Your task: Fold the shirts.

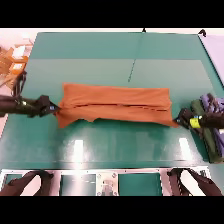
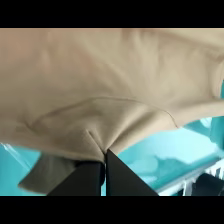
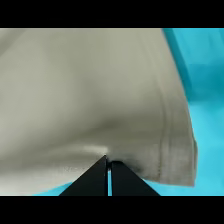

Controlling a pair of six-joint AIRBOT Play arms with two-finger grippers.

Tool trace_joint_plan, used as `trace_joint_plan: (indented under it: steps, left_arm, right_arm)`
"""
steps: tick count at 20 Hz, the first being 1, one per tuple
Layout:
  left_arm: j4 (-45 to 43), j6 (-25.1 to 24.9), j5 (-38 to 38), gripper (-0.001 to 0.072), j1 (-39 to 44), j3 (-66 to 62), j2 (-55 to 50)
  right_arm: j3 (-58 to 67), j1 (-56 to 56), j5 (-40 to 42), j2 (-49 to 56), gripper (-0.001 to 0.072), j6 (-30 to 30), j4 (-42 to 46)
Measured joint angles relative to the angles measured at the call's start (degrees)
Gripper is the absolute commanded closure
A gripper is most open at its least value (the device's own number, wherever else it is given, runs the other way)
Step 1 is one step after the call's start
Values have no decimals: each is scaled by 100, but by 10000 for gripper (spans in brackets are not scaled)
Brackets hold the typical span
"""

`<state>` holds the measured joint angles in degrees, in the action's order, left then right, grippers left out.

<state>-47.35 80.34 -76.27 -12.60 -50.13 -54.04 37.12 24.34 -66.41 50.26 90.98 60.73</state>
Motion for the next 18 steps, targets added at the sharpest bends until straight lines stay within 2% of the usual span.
trace_joint_plan:
  steps: [5,10,11,12,13,14,18]
  left_arm:
    - [372,-286,391,684,26,-723,-1150]
    - [739,-684,1029,677,490,-1674,-2896]
    - [796,-719,1130,389,564,-1941,-3257]
    - [820,-719,1292,115,621,-2210,-3576]
    - [822,-717,1484,66,649,-2437,-3805]
    - [844,-713,1670,66,651,-2671,-3969]
    - [883,-662,1915,67,470,-3550,-4286]
  right_arm:
    - [1576,-610,444,1504,698,22,-284]
    - [3018,-940,752,3314,694,66,-426]
    - [3285,-968,798,3659,622,111,-459]
    - [3526,-973,824,3956,443,133,-468]
    - [3803,-949,844,4249,266,146,-485]
    - [4057,-896,811,4483,202,157,-490]
    - [4924,-457,39,4977,197,-85,-457]
